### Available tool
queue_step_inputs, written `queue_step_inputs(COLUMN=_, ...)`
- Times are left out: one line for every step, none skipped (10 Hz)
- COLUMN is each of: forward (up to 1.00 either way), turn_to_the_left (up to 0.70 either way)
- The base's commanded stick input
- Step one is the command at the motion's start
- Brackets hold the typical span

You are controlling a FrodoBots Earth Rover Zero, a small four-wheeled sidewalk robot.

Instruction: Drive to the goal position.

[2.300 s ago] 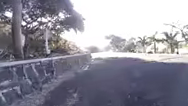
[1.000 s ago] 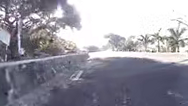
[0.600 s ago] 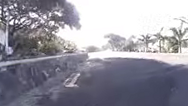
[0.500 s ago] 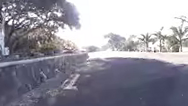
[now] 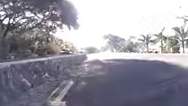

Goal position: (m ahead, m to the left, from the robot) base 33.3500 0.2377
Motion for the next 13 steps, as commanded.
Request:
queue_step_inputs(forward=1.00, turn_to_the_left=0.26)
queue_step_inputs(forward=1.00, turn_to_the_left=0.16)
queue_step_inputs(forward=1.00, turn_to_the_left=0.05)
queue_step_inputs(forward=1.00, turn_to_the_left=0.00)
queue_step_inputs(forward=1.00, turn_to_the_left=0.00)
queue_step_inputs(forward=1.00, turn_to_the_left=0.00)
queue_step_inputs(forward=1.00, turn_to_the_left=0.00)
queue_step_inputs(forward=1.00, turn_to_the_left=0.00)
queue_step_inputs(forward=1.00, turn_to_the_left=0.00)
queue_step_inputs(forward=1.00, turn_to_the_left=0.00)
queue_step_inputs(forward=1.00, turn_to_the_left=0.00)
queue_step_inputs(forward=1.00, turn_to_the_left=0.00)
queue_step_inputs(forward=1.00, turn_to_the_left=0.00)
